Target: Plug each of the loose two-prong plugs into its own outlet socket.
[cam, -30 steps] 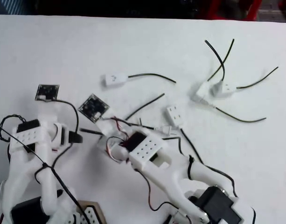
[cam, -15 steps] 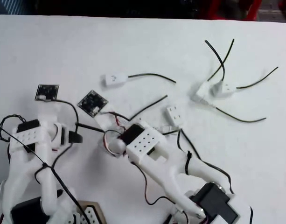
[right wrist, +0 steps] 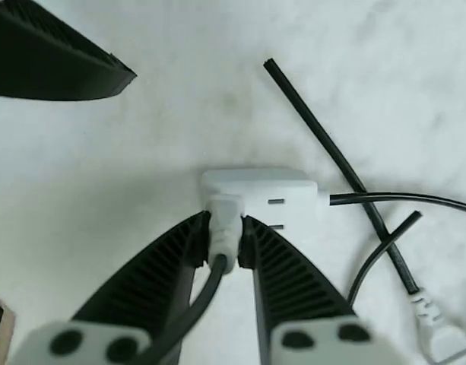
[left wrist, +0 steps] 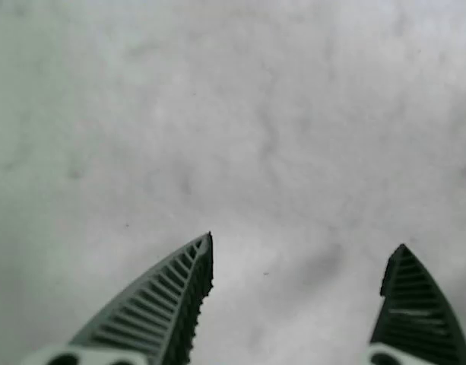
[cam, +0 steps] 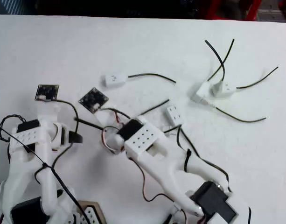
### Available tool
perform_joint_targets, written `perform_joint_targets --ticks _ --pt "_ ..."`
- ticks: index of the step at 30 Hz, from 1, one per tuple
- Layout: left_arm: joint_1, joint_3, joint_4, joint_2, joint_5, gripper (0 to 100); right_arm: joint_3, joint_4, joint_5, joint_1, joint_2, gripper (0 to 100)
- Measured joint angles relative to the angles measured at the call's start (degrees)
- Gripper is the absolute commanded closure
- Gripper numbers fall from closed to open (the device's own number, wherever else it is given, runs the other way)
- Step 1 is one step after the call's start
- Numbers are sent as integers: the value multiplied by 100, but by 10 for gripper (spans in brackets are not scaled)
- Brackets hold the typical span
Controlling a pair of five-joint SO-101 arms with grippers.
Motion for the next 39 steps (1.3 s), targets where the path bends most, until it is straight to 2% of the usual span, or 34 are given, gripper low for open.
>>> perform_joint_targets --ticks 12,18,25,39 --pt "0 0 0 0 0 653 -360 -105 -35 0 1002 981" --pt "0 0 0 0 0 653 26 -712 -44 -9 1046 981" --pt "0 0 0 0 0 653 782 -923 -53 -9 220 981" --pt "0 0 0 0 0 653 2708 -2664 -53 -9 -1547 981"
